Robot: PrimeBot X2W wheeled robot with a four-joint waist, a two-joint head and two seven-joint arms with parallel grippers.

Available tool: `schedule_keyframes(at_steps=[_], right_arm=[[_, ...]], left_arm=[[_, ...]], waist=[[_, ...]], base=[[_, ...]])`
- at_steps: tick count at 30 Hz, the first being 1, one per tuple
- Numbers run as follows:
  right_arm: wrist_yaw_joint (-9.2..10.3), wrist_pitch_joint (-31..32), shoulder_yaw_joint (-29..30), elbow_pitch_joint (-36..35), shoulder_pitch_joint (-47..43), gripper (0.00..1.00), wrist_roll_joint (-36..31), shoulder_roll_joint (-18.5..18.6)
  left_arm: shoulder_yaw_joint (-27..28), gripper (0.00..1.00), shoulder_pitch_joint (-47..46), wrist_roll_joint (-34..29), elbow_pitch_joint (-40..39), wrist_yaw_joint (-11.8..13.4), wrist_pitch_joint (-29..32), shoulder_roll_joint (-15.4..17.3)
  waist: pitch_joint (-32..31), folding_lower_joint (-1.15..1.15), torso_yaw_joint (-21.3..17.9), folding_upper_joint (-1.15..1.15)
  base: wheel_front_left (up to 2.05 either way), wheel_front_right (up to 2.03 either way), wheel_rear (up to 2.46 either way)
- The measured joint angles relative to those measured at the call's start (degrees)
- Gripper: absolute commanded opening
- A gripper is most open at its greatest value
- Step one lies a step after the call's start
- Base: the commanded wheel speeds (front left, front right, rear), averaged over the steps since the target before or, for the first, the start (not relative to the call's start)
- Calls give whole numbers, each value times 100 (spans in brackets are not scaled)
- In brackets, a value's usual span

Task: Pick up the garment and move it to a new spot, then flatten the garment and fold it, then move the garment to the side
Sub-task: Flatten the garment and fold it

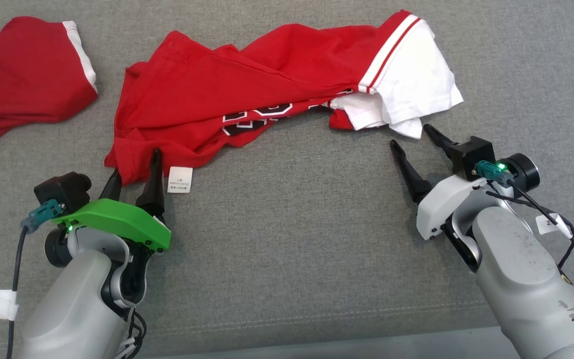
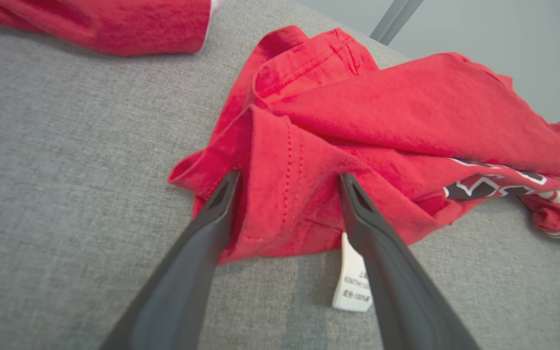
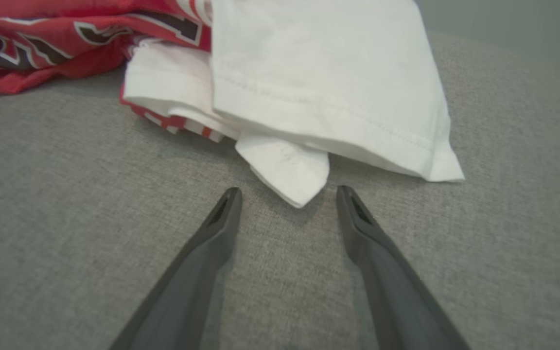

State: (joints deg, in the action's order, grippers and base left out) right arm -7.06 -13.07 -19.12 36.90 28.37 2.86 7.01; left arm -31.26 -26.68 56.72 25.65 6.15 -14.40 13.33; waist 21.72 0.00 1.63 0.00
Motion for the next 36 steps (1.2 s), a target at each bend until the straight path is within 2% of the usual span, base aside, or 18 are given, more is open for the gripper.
schedule_keyframes(at_steps=[17, 18, 21, 29, 31, 34, 36], right_arm=[[0, -59, -294, 403, 345, 100, 126, -2], [0, -62, -312, 426, 356, 98, 136, -2], [0, -102, -353, 478, 411, 79, 178, -3], [0, -110, -434, 587, 528, 75, 285, -15], [0, -110, -455, 608, 550, 69, 286, -18], [0, -110, -472, 646, 571, 48, 339, -19], [0, -110, -479, 690, 589, 45, 366, -19]], left_arm=[[33, 100, 5, -2, -20, 44, 0, -14], [35, 100, 7, -1, -21, 44, 0, -19], [44, 100, 13, -2, -24, 45, 0, -23], [87, 100, 26, -19, -33, 51, 0, -23], [94, 100, 27, -26, -35, 52, 0, -23], [100, 100, 27, -52, -49, 52, 0, -23], [101, 100, 27, -52, -56, 53, 0, -23]], waist=[[-49, 0, -78, 0], [-48, 0, -78, 0], [-44, 0, -74, 0], [-28, 0, -72, 0], [-24, 0, -76, 0], [-18, 0, -83, 0], [-10, 0, -87, 0]], base=[[0, 0, 0], [0, 0, 0], [0, 0, 0], [0, 0, 0], [0, 0, 0], [0, 0, 0], [0, 0, 0]])
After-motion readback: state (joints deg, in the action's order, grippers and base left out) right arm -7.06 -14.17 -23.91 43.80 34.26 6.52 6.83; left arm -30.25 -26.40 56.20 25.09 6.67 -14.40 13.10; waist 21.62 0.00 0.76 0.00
